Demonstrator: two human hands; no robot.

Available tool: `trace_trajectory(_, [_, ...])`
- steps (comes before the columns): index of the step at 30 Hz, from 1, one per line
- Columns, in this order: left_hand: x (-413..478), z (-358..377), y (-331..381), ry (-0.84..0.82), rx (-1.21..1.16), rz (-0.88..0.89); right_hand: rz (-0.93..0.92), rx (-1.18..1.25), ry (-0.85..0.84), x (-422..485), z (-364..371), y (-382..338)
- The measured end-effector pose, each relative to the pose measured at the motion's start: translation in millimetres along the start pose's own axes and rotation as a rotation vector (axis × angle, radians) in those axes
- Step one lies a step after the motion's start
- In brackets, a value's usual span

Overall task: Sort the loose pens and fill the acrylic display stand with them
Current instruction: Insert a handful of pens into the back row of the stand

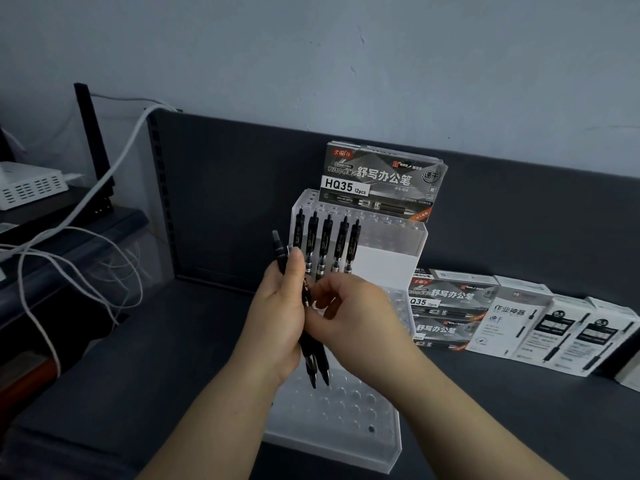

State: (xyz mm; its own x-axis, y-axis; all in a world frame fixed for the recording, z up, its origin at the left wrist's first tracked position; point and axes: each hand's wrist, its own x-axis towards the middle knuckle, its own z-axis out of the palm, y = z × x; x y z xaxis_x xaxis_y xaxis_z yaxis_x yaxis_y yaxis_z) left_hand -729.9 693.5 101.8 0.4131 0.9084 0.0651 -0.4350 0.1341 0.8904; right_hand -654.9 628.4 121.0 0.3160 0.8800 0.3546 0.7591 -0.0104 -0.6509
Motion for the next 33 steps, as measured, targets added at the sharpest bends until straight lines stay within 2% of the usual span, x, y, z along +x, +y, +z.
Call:
trace_trajectory(4, [-2, 7, -3, 0.077, -0.034, -0.074, 0.034, 0.055, -0.017, 0, -6, 5])
trace_trajectory(8, [-5, 14, -5, 0.152, -0.045, -0.031, 0.106, 0.228, -0.035, 3, -16, 11])
trace_trajectory(11, [-7, 15, -2, 0.185, -0.008, -0.007, 0.144, 0.353, 0.038, 10, -27, 19])
trace_trajectory(15, [-7, 13, -2, 0.168, -0.018, -0.023, 0.159, 0.396, 0.155, 22, -41, 30])
trace_trajectory(22, [-3, 10, -3, 0.115, 0.045, -0.043, 0.143, 0.32, 0.36, 41, -44, 49])
trace_trajectory(29, [1, 3, -2, 0.099, 0.069, -0.017, 0.166, 0.134, 0.383, 47, -32, 54])
trace_trajectory(33, [5, 3, -3, 0.085, 0.091, -0.002, 0.17, -0.001, 0.327, 47, -26, 58])
